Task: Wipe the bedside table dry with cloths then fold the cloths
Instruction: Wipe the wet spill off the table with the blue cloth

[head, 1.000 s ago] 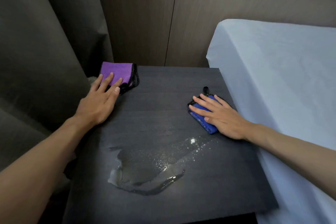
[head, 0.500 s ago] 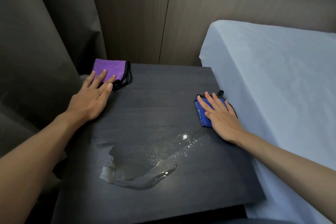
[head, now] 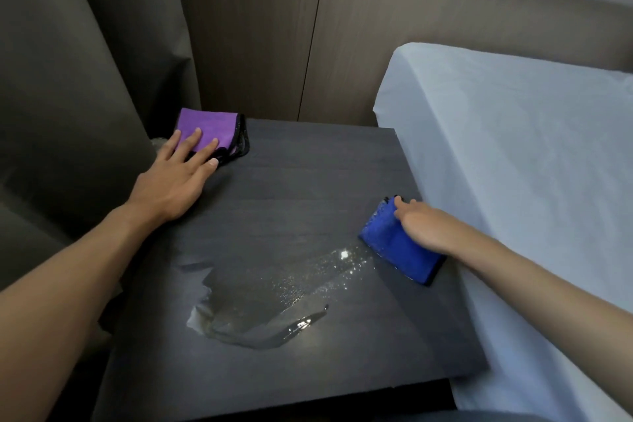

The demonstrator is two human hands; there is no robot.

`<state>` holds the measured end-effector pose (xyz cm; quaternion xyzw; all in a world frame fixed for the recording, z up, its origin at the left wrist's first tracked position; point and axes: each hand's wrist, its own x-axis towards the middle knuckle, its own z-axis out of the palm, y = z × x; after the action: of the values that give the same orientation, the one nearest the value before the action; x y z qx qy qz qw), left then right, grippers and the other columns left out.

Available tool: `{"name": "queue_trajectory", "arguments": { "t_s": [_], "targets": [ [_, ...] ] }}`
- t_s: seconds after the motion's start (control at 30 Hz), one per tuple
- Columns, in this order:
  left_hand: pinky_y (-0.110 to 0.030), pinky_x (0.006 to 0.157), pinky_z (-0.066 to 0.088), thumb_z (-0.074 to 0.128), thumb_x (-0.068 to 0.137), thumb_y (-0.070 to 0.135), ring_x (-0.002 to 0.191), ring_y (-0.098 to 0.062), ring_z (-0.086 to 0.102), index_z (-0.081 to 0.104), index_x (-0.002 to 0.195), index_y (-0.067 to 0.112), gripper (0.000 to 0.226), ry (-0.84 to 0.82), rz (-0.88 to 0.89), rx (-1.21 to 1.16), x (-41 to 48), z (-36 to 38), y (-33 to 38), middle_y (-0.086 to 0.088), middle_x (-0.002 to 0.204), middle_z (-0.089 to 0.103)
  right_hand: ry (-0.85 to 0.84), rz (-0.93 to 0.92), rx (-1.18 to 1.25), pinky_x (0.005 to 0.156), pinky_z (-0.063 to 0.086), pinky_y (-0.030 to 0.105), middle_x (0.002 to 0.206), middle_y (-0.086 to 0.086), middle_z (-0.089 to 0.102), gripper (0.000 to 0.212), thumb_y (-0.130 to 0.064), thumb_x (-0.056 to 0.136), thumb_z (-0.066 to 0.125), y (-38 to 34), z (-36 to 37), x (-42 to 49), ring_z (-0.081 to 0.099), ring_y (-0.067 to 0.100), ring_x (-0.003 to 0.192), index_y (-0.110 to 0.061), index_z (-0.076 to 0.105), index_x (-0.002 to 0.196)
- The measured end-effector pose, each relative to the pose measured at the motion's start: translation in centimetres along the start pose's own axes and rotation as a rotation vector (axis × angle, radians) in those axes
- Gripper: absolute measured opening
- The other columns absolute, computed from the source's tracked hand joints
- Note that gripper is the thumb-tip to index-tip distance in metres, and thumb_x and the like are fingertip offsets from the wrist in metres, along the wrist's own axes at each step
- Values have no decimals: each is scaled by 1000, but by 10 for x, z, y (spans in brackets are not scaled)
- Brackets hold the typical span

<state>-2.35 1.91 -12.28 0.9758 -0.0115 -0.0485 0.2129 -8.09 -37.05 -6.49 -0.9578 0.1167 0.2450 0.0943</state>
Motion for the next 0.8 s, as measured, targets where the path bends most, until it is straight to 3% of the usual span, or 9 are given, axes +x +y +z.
{"name": "queue_trajectory", "arguments": {
  "t_s": [0.07, 0.13, 0.23, 0.33, 0.43, 0.5, 0.57, 0.63, 0.8],
  "targets": [
    [-60, 116, 19, 22, 104, 50, 152, -10, -11, 14, 156, 45, 53, -8, -7, 18, 0, 0, 0, 16, 167, 0, 120, -105, -277, 107, 39, 44, 158, 6, 34, 44, -25, 107, 27, 7, 0, -8, 41, 31, 131, -22, 41, 148],
    [-61, 115, 20, 22, 104, 52, 152, -10, -11, 14, 156, 46, 53, -7, -7, 12, 1, 0, -1, 17, 167, 0, 179, -148, -361, 106, 39, 42, 167, 0, 20, 56, -36, 106, 29, 13, 15, -20, 33, 28, 140, -38, 11, 160],
    [-61, 115, 20, 22, 103, 54, 152, -10, -11, 14, 155, 47, 53, -8, -2, 5, 2, 0, -1, 17, 167, 0, 344, -223, -351, 102, 43, 44, 170, 2, 9, 68, -40, 104, 36, 21, 29, -24, 26, 30, 146, -38, -3, 160],
    [-62, 115, 19, 22, 103, 54, 152, -10, -12, 13, 156, 47, 53, -10, 1, 7, 2, 0, -2, 17, 167, -1, 380, -175, -418, 109, 35, 48, 171, 3, -2, 74, -49, 101, 35, 26, 27, -20, 7, 33, 155, -41, -11, 158],
    [-63, 115, 18, 23, 103, 55, 152, -11, -11, 14, 155, 47, 54, -8, 7, 8, 2, 0, -3, 16, 167, 0, 446, -264, -541, 122, 7, 51, 170, 7, 9, 71, -46, 100, 37, 28, 33, -14, 6, 29, 157, -36, 2, 161],
    [-62, 115, 18, 23, 103, 56, 152, -11, -11, 14, 155, 47, 54, -10, 3, 6, 2, 1, -4, 17, 167, 0, 423, -383, -542, 123, 3, 45, 167, 12, 21, 67, -33, 99, 41, 32, 34, -9, 15, 30, 156, -26, 17, 161],
    [-62, 115, 18, 22, 103, 57, 152, -11, -11, 14, 155, 47, 54, -10, 2, 4, 2, 0, -3, 17, 167, 0, 348, -477, -474, 126, 5, 42, 168, 9, 16, 63, -25, 100, 32, 38, 39, -3, 11, 28, 156, -23, 17, 161],
    [-62, 115, 18, 22, 102, 58, 153, -11, -11, 14, 155, 47, 55, -8, 4, 3, 3, 0, -3, 17, 167, -1, 280, -478, -311, 127, 2, 42, 169, -3, -1, 60, -31, 101, 17, 40, 46, -2, -3, 18, 156, -29, 5, 160],
    [-60, 116, 20, 21, 102, 59, 153, -12, -11, 14, 155, 47, 55, -6, 10, 9, 3, 1, -4, 16, 167, 0, 356, -328, -170, 121, -13, 31, 168, -10, -10, 66, -50, 90, -14, 29, 67, -8, -17, 5, 151, -37, -10, 155]
  ]
}}
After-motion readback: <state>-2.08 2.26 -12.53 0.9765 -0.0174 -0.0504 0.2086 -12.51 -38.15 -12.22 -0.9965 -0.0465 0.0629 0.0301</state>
